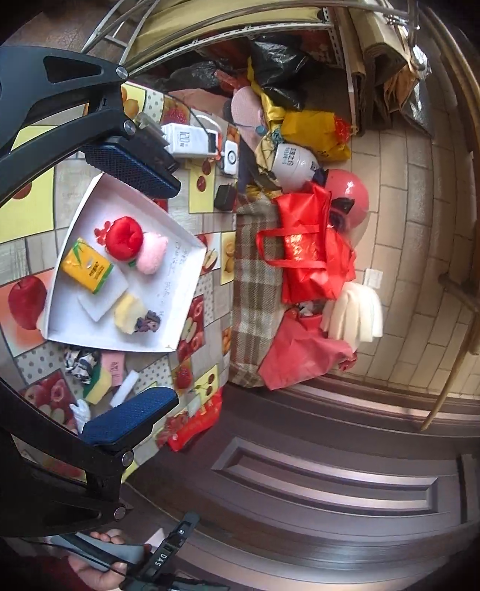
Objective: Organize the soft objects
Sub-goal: 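Withdraw both tools from the tray toward the remaining pile, then grasp the cow-print pouch with the left tool while the right tool grasps the yellow-green sponge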
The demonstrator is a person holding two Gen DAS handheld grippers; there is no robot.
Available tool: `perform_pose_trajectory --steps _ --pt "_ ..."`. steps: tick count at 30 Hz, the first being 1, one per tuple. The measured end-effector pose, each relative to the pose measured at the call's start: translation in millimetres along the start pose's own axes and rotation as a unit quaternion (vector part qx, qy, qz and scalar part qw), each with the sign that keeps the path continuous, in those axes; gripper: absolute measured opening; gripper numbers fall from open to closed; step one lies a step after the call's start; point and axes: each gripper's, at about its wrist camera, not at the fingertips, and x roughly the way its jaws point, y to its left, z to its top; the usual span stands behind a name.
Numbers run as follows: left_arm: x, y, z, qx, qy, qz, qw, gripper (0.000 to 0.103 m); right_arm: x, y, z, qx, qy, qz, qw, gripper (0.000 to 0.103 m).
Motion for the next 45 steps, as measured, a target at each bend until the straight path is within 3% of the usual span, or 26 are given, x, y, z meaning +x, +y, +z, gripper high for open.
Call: perform_pose_trajectory --steps 2,7,9,11,14,20,22,24,27,29,32,33,34,38,40,42,45 --pt "15.3 -15.4 -16.7 0.026 0.048 -0.011 0.9984 0.103 17.8 -4.4 -19.4 -0.017 0.044 -0.003 0.999 0.103" --pt "24.3 -36.7 -48.0 0.023 0.092 -0.027 0.9952 0.103 75.9 -9.6 -44.5 -0.012 0.126 0.038 0.991 0.103" --pt "20.2 -37.8 -54.6 0.018 0.099 -0.017 0.9948 0.103 107.8 -0.7 -46.1 -0.069 0.136 -0.002 0.988 0.103" --pt "11.3 -34.8 -58.4 0.015 0.098 0.002 0.9951 0.103 152.2 11.4 -50.3 -0.138 0.174 -0.04 0.974 0.103" --pt "-3.5 -23.4 -64.1 -0.001 0.095 0.037 0.9948 0.103 214.4 24.6 -63.8 -0.189 0.24 -0.049 0.951 0.103" --pt "-24.9 0.8 -80.7 -0.047 0.097 0.105 0.9886 0.103 276.9 64.3 -96.1 -0.269 0.292 -0.025 0.918 0.103" --pt "-27.3 4.7 -83.8 -0.058 0.098 0.115 0.9868 0.103 282.5 79.1 -112.2 -0.302 0.315 0.012 0.9 0.103" --pt "-27.9 5.6 -84.2 -0.061 0.097 0.119 0.9863 0.103 272.6 91.4 -123.3 -0.318 0.329 0.083 0.885 0.103" --pt "-23.0 3.6 -82.3 -0.059 0.099 0.115 0.9866 0.103 245.2 104.1 -141.1 -0.357 0.344 0.162 0.853 0.102" --pt "-16.7 0.6 -81.0 -0.058 0.102 0.107 0.9873 0.103 221.7 104.4 -152.7 -0.378 0.351 0.191 0.835 0.102" --pt "-3.4 -7.1 -80.4 -0.05 0.111 0.086 0.9888 0.103 186.1 93.2 -167.9 -0.39 0.357 0.211 0.822 0.102" --pt "3.1 -10.9 -80.7 -0.044 0.117 0.078 0.989 0.103 174.0 88.8 -169.9 -0.397 0.348 0.211 0.823 0.102" --pt "10.0 -15.4 -82.7 -0.038 0.126 0.068 0.989 0.103 161.7 83.1 -167.1 -0.399 0.326 0.205 0.832 0.102" --pt "44.0 -38.1 -103.6 0.004 0.175 0.022 0.9842 0.103 121.5 46.4 -112.7 -0.263 0.247 0.206 0.909 0.103" --pt "59.8 -52.5 -118.6 0.029 0.2 -0.008 0.9794 0.103 101.4 21.3 -83.5 -0.187 0.21 0.2 0.939 0.103" --pt "73.6 -67.5 -134.5 0.052 0.221 -0.035 0.9733 0.103 82.0 -2.8 -67.8 -0.14 0.184 0.188 0.955 0.103" --pt "93.7 -86.0 -155.4 0.076 0.251 -0.065 0.9627 0.103 60.6 -27.0 -70.9 -0.123 0.171 0.156 0.965 0.103"
